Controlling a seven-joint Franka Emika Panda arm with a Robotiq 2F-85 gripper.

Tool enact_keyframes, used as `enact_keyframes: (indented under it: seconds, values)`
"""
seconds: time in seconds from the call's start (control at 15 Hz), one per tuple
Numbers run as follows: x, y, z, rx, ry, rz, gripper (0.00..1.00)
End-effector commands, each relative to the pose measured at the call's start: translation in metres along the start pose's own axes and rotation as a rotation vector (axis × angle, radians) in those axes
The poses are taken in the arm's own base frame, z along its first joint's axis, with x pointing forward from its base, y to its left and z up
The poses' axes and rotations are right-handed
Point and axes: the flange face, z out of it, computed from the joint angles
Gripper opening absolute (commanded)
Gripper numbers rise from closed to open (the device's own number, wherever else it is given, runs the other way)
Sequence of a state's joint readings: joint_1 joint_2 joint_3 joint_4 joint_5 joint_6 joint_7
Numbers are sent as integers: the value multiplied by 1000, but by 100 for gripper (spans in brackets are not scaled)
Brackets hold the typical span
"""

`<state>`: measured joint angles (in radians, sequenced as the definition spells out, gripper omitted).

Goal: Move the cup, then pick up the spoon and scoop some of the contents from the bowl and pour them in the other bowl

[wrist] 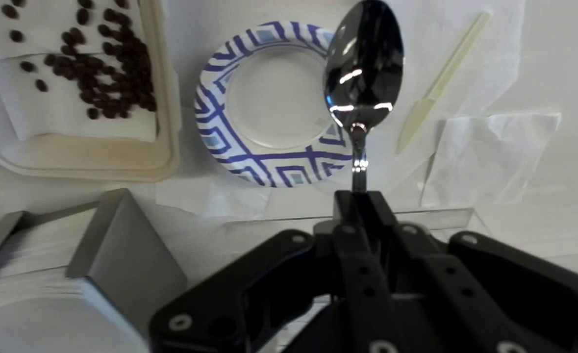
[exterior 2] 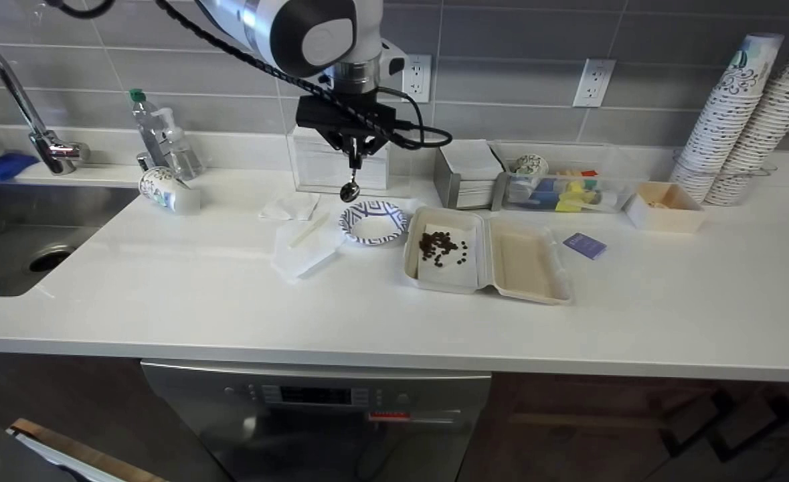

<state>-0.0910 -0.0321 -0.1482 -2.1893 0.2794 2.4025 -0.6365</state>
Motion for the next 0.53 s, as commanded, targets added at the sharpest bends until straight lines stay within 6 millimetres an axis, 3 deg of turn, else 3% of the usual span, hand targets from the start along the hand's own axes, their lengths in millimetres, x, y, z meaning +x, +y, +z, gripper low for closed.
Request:
enact_keyframes:
  seconds: [0.0, 0.33, 0.4, 0.47]
  values:
    - [-9, 36, 2, -73, 49, 181, 2]
    - [-25, 97, 3, -183, 70, 431, 2]
    - [-28, 102, 5, -170, 30, 488, 2]
    - [-29, 87, -1, -158, 62, 401, 9]
